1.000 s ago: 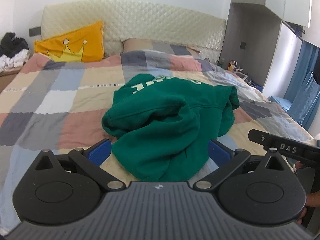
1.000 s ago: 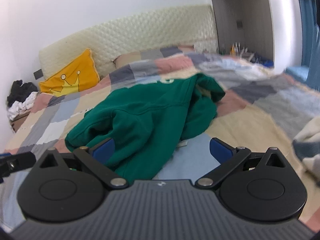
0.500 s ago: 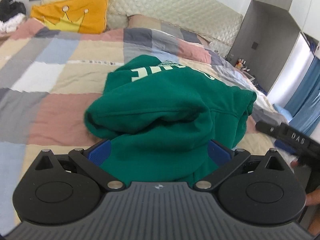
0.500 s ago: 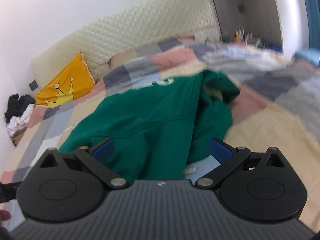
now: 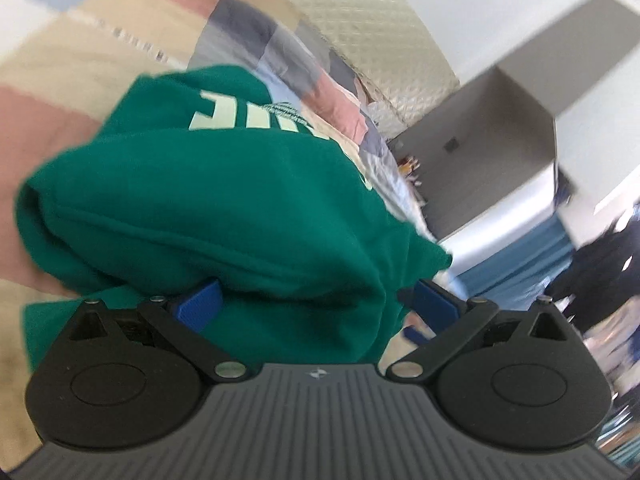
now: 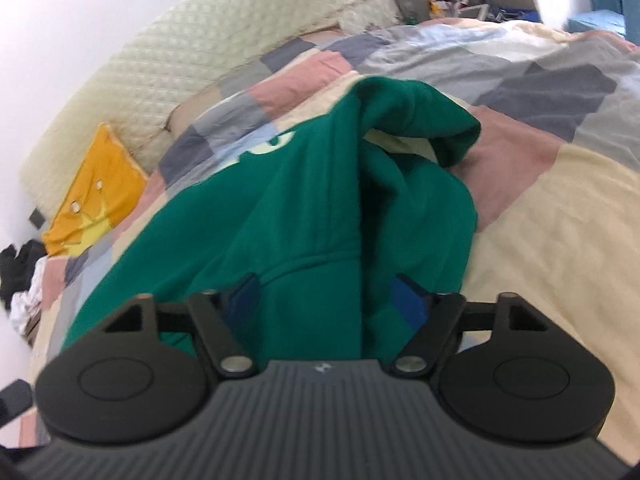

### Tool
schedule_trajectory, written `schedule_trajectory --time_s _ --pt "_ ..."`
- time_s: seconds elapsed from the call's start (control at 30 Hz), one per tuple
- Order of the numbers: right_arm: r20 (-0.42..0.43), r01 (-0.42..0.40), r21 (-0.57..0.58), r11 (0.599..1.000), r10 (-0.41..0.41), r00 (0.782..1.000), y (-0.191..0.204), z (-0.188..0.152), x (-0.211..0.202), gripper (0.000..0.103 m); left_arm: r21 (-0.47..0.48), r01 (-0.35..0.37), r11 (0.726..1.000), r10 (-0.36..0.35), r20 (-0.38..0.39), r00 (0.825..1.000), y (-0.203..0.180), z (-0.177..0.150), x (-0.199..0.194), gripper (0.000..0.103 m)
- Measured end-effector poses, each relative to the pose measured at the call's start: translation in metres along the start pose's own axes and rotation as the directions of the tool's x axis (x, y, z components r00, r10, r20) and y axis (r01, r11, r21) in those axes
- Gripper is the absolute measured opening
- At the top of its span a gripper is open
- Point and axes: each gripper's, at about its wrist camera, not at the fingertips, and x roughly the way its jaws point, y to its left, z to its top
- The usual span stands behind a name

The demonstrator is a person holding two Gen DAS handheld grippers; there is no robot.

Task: Fold large clothes
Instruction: 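Grasp the green hoodie with the left gripper while the right gripper grasps it too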

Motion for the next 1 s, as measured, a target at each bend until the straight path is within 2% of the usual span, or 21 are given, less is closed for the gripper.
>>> schedule_trajectory --time_s 0.07,0.1,0.17,0.23,0.33,0.37,0.43,0.5,0.53,0.57,0.6,0.63,0.73,0.87,1.0 --pt "0.02 -0.002 -0.028 1.0 0.002 1.0 0.0 -0.001 0.01 0.074 -0.074 0.02 0.997 -0.021 -0.012 1.0 0.013 0.005 0.01 0.095" --pt "0.009 -0.013 -0.063 0.998 0.013 1.0 0.001 -0.002 0.018 0.074 -0.121 0.026 0.992 -0.029 -0.027 0.999 0.021 0.008 0.015 0.089" --pt "-0.013 -0.026 -0.093 0.995 0.025 1.0 0.003 -0.005 0.031 0.074 -0.199 0.058 0.978 -0.066 -0.036 0.997 0.037 0.013 0.024 0.085" --pt "-0.01 -0.091 -0.066 0.994 0.091 0.996 0.002 -0.007 0.038 0.075 -0.25 0.098 0.963 -0.105 -0.018 0.994 0.05 0.016 0.029 0.081" --pt "0.009 -0.132 -0.08 0.988 0.133 0.991 0.005 -0.008 0.041 0.078 -0.306 0.102 0.947 -0.115 -0.026 0.993 0.065 0.02 0.04 0.078" --pt "0.007 -0.12 -0.099 0.988 0.121 0.993 0.007 -0.009 0.043 0.079 -0.317 0.1 0.943 -0.119 -0.042 0.992 0.068 0.021 0.044 0.078" --pt "0.004 -0.109 -0.106 0.988 0.11 0.994 0.008 -0.011 0.047 0.079 -0.312 0.108 0.944 -0.135 -0.064 0.989 0.071 0.025 0.05 0.078" --pt "-0.004 -0.132 -0.067 0.989 0.132 0.991 0.006 -0.01 0.046 0.078 -0.307 0.11 0.945 -0.137 -0.068 0.988 0.072 0.027 0.053 0.078" --pt "-0.021 -0.189 -0.039 0.981 0.188 0.982 0.004 -0.009 0.044 0.071 -0.307 0.113 0.945 -0.141 -0.069 0.988 0.073 0.027 0.054 0.078" --pt "-0.03 -0.228 -0.025 0.973 0.227 0.973 0.003 -0.009 0.041 0.067 -0.305 0.115 0.945 -0.143 -0.071 0.987 0.074 0.027 0.056 0.078" --pt "-0.03 -0.242 -0.026 0.97 0.241 0.97 0.003 -0.01 0.037 0.06 -0.302 0.116 0.946 -0.144 -0.073 0.987 0.073 0.028 0.057 0.078" --pt "-0.034 -0.252 -0.044 0.967 0.25 0.968 0.005 -0.01 0.033 0.044 -0.3 0.115 0.947 -0.144 -0.076 0.987 0.075 0.029 0.059 0.079" --pt "-0.048 -0.283 -0.057 0.957 0.281 0.959 0.005 -0.01 0.024 0.024 -0.309 0.114 0.944 -0.147 -0.085 0.985 0.073 0.024 0.058 0.083" --pt "-0.005 -0.366 -0.028 0.93 0.366 0.931 0.0 -0.005 0.006 0.019 -0.324 0.138 0.936 -0.174 -0.086 0.981 0.068 0.023 0.058 0.087" --pt "0.063 -0.469 -0.036 0.883 0.47 0.88 0.003 -0.001 -0.018 0.017 -0.344 0.225 0.911 -0.265 -0.073 0.961 0.062 0.022 0.062 0.086"
